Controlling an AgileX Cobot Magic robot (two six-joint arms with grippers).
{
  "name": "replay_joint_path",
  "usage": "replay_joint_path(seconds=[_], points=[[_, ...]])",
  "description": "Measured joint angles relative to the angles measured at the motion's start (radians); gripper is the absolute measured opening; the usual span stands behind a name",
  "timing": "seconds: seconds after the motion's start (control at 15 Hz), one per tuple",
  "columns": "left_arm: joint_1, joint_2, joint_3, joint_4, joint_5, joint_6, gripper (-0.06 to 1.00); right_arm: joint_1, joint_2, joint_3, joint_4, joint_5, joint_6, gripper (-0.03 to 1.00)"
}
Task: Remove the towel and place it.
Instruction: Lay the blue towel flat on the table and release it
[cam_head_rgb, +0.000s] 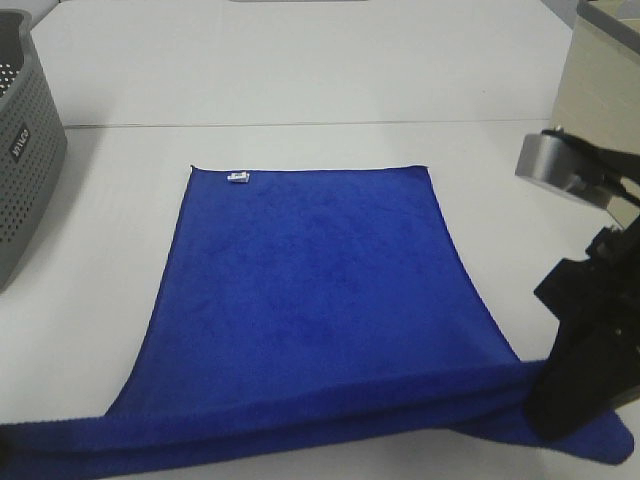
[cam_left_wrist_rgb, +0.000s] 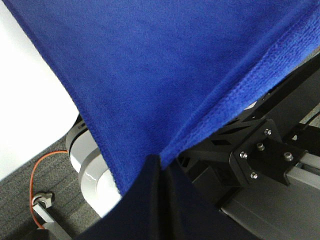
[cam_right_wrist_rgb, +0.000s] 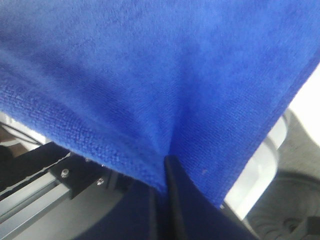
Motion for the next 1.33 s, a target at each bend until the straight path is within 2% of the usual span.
replay_joint_path(seconds=[0.2, 0.6, 0.87, 0.93, 1.33], points=[[0.002, 0.024, 0.104, -0.025, -0.003, 0.003, 0.00, 0.000, 0.122, 0.095, 0.067, -0.002, -0.065, 0.02], [0.002, 0.225, 0.108, -0.044, -0.005, 0.004, 0.00, -0.002, 0.326, 0.100, 0.069, -0.004, -0.135, 0.02], [0.002, 0.363, 0.108, -0.059, -0.005, 0.005, 0.00, -0.002, 0.397, 0.101, 0.069, -0.013, -0.145, 0.02], [0.002, 0.450, 0.107, -0.068, -0.025, 0.010, 0.00, -0.002, 0.446, 0.101, 0.069, -0.033, -0.149, 0.02], [0.002, 0.601, 0.100, -0.086, -0.058, 0.042, 0.00, -0.002, 0.573, 0.100, 0.070, -0.054, -0.163, 0.02]])
